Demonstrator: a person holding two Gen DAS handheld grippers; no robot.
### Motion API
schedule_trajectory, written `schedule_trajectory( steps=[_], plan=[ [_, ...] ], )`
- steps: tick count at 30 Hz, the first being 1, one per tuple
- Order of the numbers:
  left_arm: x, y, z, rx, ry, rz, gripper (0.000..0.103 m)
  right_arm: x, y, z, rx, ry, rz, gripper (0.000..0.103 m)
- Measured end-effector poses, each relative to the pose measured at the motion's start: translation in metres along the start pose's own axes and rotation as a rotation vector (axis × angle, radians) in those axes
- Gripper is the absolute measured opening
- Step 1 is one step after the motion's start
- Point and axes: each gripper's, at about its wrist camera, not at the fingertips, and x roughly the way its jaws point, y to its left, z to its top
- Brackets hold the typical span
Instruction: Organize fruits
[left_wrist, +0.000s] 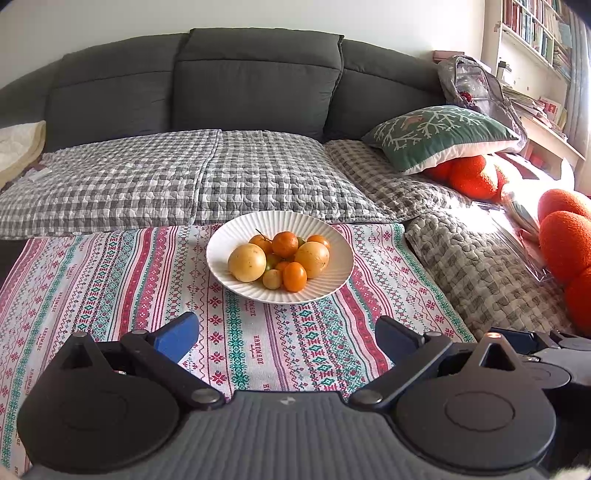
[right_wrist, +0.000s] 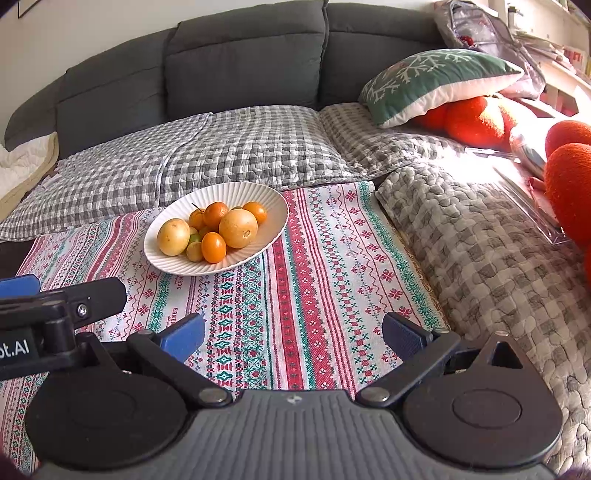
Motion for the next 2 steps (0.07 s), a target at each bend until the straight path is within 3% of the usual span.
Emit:
schedule_trajectory(
  steps=[2],
  plan=[
    [0.0007,-0.0012,-0.0001,-0.002,0.008,0.002,0.096,-0.0003,0.0009,-0.0001,-0.005,-0.002,-0.001,0.103]
  ],
)
